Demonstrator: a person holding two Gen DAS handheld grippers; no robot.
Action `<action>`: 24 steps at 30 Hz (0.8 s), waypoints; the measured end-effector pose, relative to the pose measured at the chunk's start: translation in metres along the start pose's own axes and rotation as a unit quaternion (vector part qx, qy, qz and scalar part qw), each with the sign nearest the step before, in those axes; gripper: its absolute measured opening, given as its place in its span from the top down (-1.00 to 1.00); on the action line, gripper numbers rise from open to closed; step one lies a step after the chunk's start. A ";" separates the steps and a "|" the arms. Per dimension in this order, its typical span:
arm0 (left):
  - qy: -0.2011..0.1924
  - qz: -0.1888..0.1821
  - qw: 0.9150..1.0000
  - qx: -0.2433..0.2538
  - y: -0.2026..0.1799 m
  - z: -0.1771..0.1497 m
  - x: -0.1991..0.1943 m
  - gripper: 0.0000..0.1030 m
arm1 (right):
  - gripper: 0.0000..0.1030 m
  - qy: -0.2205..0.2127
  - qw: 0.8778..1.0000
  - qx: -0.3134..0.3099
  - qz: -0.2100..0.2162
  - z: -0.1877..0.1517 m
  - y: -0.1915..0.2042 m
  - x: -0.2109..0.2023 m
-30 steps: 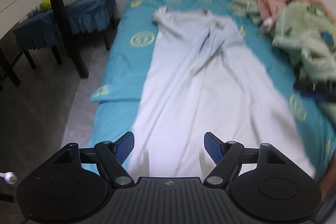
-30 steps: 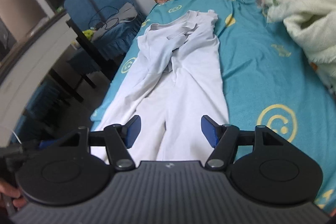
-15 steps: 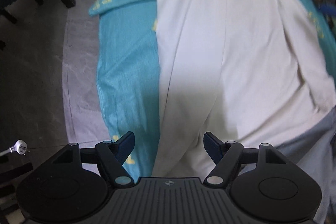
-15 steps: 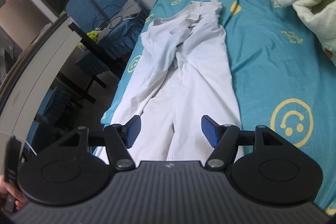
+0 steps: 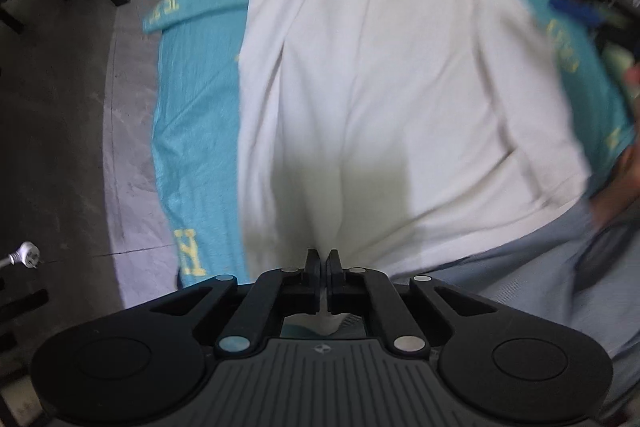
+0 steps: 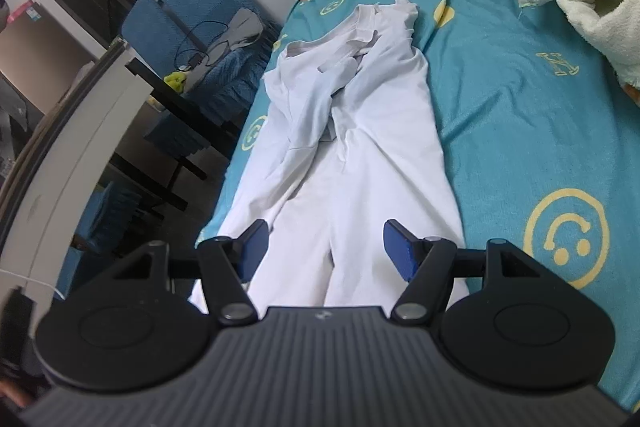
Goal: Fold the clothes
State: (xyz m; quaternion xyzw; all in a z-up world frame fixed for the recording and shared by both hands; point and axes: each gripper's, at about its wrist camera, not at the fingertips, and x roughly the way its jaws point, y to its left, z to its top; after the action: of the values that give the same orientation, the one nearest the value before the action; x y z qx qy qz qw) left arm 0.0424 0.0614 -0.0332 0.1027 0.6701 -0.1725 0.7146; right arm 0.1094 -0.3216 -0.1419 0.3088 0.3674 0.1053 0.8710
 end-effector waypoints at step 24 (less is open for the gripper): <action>-0.135 -0.054 0.989 -0.028 -0.049 -0.050 -0.015 0.96 | 0.10 0.098 0.978 0.115 0.143 0.009 0.023 0.090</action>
State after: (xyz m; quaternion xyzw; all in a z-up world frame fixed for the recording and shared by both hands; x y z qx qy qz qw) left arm -0.0227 0.0368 -0.0179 0.0226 0.5763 -0.2043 0.7910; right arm 0.1800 -0.2708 -0.1747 0.4447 0.4128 0.2151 0.7653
